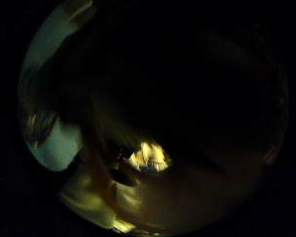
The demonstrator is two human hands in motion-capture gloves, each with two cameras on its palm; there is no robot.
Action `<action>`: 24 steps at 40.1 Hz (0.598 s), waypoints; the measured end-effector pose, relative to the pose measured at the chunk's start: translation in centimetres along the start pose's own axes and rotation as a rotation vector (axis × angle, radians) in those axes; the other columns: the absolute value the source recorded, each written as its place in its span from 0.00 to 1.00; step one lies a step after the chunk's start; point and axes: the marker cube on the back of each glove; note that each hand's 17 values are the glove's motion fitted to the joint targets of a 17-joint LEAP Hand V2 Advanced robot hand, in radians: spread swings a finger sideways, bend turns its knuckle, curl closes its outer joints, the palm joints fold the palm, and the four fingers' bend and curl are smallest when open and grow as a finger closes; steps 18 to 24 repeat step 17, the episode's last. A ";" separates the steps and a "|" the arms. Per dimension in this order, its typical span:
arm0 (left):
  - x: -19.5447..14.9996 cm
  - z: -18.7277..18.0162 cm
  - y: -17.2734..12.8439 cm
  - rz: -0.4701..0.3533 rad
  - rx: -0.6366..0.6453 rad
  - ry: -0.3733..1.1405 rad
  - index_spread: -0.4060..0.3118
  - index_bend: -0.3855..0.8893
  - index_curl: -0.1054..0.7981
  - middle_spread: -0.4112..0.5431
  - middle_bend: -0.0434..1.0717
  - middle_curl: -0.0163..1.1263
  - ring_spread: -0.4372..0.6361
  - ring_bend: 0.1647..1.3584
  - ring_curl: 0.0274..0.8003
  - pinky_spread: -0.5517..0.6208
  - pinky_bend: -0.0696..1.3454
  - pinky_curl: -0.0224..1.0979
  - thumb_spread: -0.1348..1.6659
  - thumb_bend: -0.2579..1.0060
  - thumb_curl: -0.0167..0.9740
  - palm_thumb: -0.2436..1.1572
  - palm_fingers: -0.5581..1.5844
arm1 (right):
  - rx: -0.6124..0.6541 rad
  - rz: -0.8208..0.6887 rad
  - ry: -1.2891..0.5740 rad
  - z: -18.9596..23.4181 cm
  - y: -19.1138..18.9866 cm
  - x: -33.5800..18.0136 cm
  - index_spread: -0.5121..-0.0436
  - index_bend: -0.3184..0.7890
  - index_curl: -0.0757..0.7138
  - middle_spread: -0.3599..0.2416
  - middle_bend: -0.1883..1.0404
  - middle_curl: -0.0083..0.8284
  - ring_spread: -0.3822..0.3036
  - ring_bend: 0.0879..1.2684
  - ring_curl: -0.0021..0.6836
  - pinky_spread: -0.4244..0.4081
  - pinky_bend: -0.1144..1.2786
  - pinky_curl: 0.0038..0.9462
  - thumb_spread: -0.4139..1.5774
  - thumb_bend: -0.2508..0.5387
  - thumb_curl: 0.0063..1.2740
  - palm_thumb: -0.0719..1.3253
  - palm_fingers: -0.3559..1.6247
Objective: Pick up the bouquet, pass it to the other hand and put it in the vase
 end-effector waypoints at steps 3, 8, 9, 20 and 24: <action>-6.7 1.4 2.9 -0.102 -0.197 -0.139 0.47 0.38 0.68 0.43 0.42 0.52 0.41 0.43 0.67 0.50 0.42 0.49 0.43 0.09 0.65 0.44 0.07 | -0.032 -0.015 -0.017 0.1 0.2 1.5 0.26 0.42 0.39 0.31 0.31 0.41 0.41 0.27 0.43 0.64 0.44 0.36 0.71 0.29 0.28 0.40 0.19; -12.2 2.4 6.9 -0.153 -0.237 -0.177 0.65 0.33 0.54 0.65 0.22 0.35 0.62 0.33 0.43 0.68 0.33 0.35 0.49 0.17 0.59 0.45 0.11 | -0.064 -0.070 -0.049 0.3 0.7 4.2 0.27 0.43 0.40 0.29 0.31 0.40 0.41 0.26 0.42 0.64 0.43 0.36 0.71 0.29 0.28 0.41 0.19; -12.6 2.3 7.4 -0.154 -0.230 -0.178 0.67 0.32 0.52 0.68 0.20 0.33 0.65 0.32 0.41 0.71 0.33 0.34 0.50 0.16 0.58 0.44 0.12 | -0.066 -0.076 -0.050 0.4 0.8 4.7 0.27 0.43 0.41 0.29 0.31 0.40 0.41 0.26 0.42 0.64 0.43 0.36 0.71 0.29 0.28 0.41 0.19; -12.8 0.3 9.0 -0.137 -0.239 -0.130 0.77 0.33 0.41 0.82 0.18 0.27 0.81 0.29 0.34 0.84 0.30 0.30 0.54 0.17 0.51 0.44 0.14 | -0.042 -0.094 0.004 0.5 0.6 7.6 0.29 0.42 0.41 0.31 0.31 0.40 0.41 0.25 0.42 0.64 0.41 0.35 0.72 0.29 0.28 0.43 0.21; -12.8 0.3 9.0 -0.137 -0.239 -0.130 0.77 0.33 0.41 0.82 0.18 0.27 0.81 0.29 0.34 0.84 0.30 0.30 0.54 0.17 0.51 0.44 0.14 | -0.042 -0.094 0.004 0.5 0.6 7.6 0.29 0.42 0.41 0.31 0.31 0.40 0.41 0.25 0.42 0.64 0.41 0.35 0.72 0.29 0.28 0.43 0.21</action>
